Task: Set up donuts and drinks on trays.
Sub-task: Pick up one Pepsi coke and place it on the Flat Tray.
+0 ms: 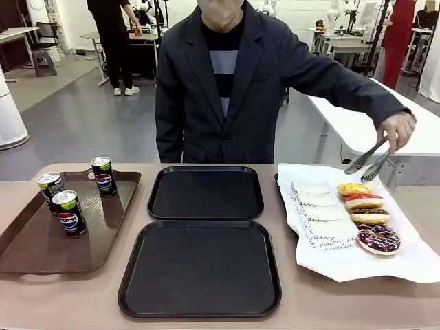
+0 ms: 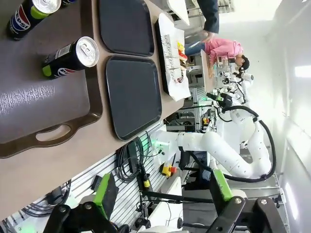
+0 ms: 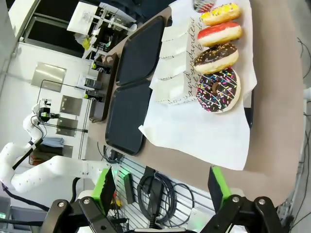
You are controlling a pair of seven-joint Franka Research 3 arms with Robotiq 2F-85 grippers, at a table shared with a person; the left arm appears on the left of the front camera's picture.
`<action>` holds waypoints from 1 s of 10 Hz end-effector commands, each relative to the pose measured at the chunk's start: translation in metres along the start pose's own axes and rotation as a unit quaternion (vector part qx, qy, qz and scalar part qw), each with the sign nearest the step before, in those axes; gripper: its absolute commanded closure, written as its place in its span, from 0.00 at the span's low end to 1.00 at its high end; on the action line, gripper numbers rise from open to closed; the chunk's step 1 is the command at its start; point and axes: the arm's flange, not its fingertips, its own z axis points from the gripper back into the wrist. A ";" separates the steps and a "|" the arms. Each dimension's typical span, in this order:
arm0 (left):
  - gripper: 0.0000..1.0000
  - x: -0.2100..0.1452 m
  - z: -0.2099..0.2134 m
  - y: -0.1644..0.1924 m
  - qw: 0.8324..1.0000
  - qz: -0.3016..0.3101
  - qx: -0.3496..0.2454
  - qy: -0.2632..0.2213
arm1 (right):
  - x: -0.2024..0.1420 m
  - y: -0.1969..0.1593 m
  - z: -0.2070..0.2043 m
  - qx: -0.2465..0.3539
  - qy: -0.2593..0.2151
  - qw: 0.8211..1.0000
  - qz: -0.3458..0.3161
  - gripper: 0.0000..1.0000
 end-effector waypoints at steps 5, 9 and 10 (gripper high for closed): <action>0.00 0.000 0.000 0.000 1.000 0.000 0.000 0.000 | 0.001 -0.001 0.002 0.009 -0.009 1.000 0.009 0.00; 0.00 0.003 -0.017 -0.102 0.985 -0.074 0.151 -0.024 | 0.001 -0.001 0.002 0.009 -0.009 1.000 0.009 0.00; 0.00 0.007 -0.029 -0.128 0.976 -0.087 0.198 -0.024 | 0.001 -0.001 0.002 0.009 -0.009 1.000 0.009 0.00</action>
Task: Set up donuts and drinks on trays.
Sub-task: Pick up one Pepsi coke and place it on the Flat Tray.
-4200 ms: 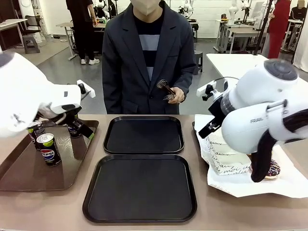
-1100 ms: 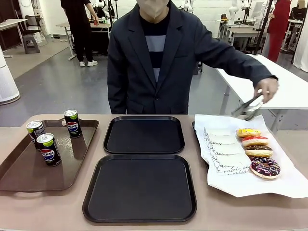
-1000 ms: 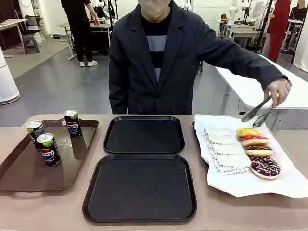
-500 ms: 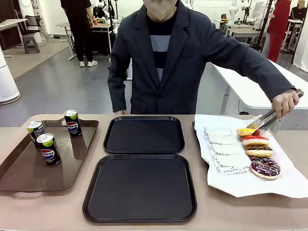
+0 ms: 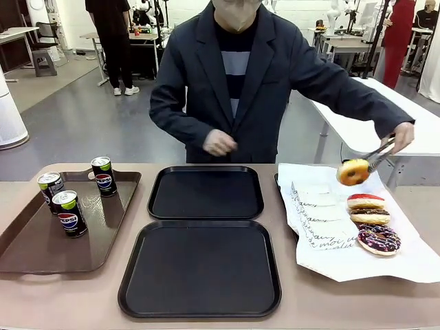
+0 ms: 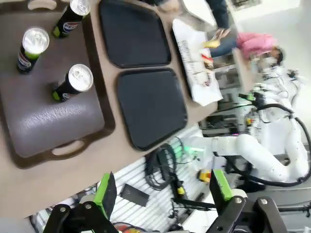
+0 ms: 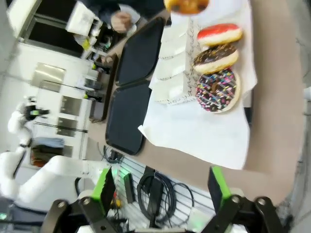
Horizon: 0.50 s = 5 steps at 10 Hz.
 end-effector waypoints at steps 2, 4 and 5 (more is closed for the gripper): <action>0.00 0.019 -0.041 -0.060 0.982 -0.020 0.186 0.018 | 0.001 -0.001 0.001 0.011 -0.008 1.000 0.009 0.00; 0.00 0.026 -0.094 -0.080 0.952 -0.040 0.304 0.024 | 0.001 -0.001 0.001 0.011 -0.008 1.000 0.009 0.00; 0.00 0.028 -0.127 -0.084 0.937 -0.048 0.346 0.020 | 0.001 -0.001 0.001 0.011 -0.008 1.000 0.009 0.00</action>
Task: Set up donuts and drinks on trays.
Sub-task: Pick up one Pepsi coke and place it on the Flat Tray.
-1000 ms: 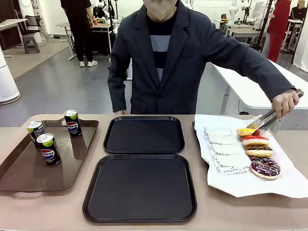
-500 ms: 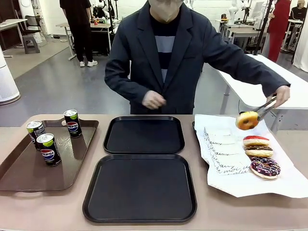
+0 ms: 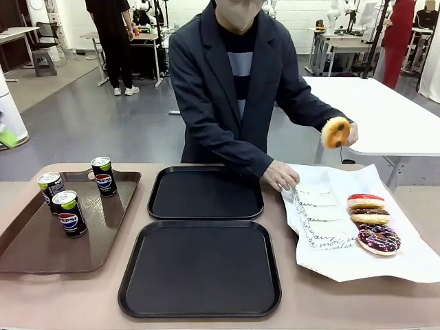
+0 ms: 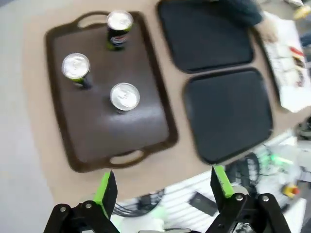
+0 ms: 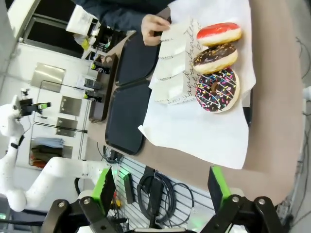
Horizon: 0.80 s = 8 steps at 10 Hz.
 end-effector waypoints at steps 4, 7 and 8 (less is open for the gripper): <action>0.00 0.022 -0.105 -0.036 0.996 0.014 0.088 0.016 | 0.001 -0.001 0.000 0.011 -0.008 1.000 0.010 0.00; 0.00 0.037 -0.132 -0.024 0.994 0.046 0.096 0.000 | 0.001 -0.001 0.000 0.011 -0.008 1.000 0.010 0.00; 0.00 0.028 -0.123 -0.029 0.996 0.058 -0.003 0.061 | 0.001 -0.001 0.000 0.011 -0.008 1.000 0.010 0.00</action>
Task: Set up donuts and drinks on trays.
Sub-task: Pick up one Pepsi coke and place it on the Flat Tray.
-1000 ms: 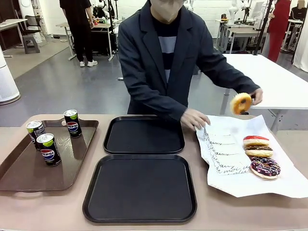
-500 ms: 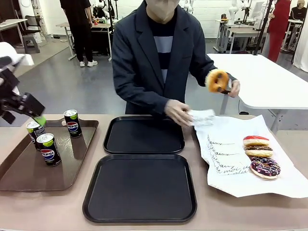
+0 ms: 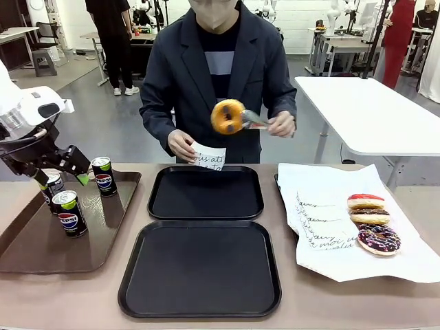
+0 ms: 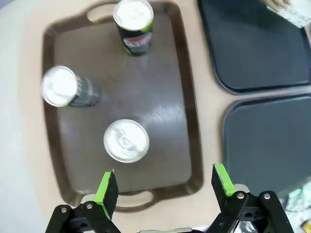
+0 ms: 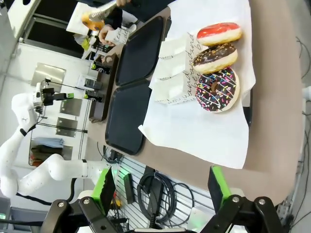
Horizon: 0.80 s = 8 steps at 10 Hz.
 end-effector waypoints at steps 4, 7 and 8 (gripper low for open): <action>0.00 0.001 0.005 -0.003 0.999 -0.012 0.027 -0.021 | 0.002 -0.002 0.000 0.011 -0.009 1.000 0.010 0.00; 0.00 0.002 0.006 0.000 1.000 -0.022 0.015 -0.012 | 0.002 -0.002 0.000 0.011 -0.009 1.000 0.010 0.00; 0.00 0.018 0.000 0.003 0.999 -0.031 0.019 0.021 | 0.002 -0.002 0.000 0.011 -0.009 1.000 0.010 0.00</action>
